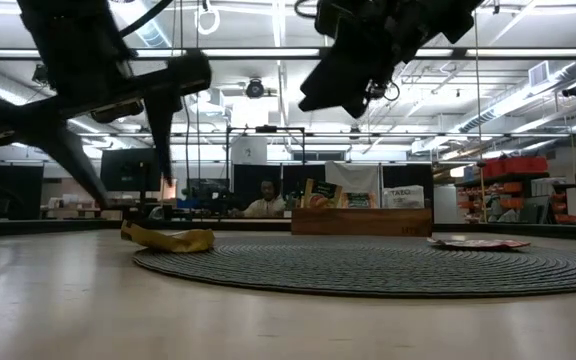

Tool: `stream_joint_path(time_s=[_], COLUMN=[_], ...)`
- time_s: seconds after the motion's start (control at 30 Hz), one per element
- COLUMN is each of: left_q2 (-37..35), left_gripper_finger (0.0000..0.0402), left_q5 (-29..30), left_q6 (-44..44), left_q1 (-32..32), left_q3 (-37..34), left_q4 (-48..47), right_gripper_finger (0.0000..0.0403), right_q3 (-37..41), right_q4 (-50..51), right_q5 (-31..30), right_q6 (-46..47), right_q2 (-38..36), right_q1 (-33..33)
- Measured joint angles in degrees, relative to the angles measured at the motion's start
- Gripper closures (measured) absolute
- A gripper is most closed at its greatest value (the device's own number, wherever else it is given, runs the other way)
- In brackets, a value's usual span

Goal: Pick & Place Tea
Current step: Put the yellow tea bag into the left section of the wooden organizer

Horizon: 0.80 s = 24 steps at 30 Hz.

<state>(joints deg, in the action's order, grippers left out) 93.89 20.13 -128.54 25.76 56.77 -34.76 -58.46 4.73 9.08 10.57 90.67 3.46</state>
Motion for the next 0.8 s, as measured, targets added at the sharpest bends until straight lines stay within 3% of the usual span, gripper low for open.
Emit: stream_joint_path(time_s=[0.57, 0.8], left_q2=[4.0, 5.7], left_gripper_finger=[0.0149, 0.017], left_q5=[-3.4, -3.4], left_q6=[-1.1, -1.7], left_q1=[-0.6, -0.6], left_q3=[0.0, 0.0], left_q4=[0.4, 1.3], right_gripper_finger=[0.0261, 0.0261], right_q3=[0.0, 0.0], right_q4=[-0.8, -1.5], right_q5=[-3.4, -4.1], right_q6=[-0.3, 2.3], right_q2=[0.0, 0.0], right_q1=[-1.7, -1.5])
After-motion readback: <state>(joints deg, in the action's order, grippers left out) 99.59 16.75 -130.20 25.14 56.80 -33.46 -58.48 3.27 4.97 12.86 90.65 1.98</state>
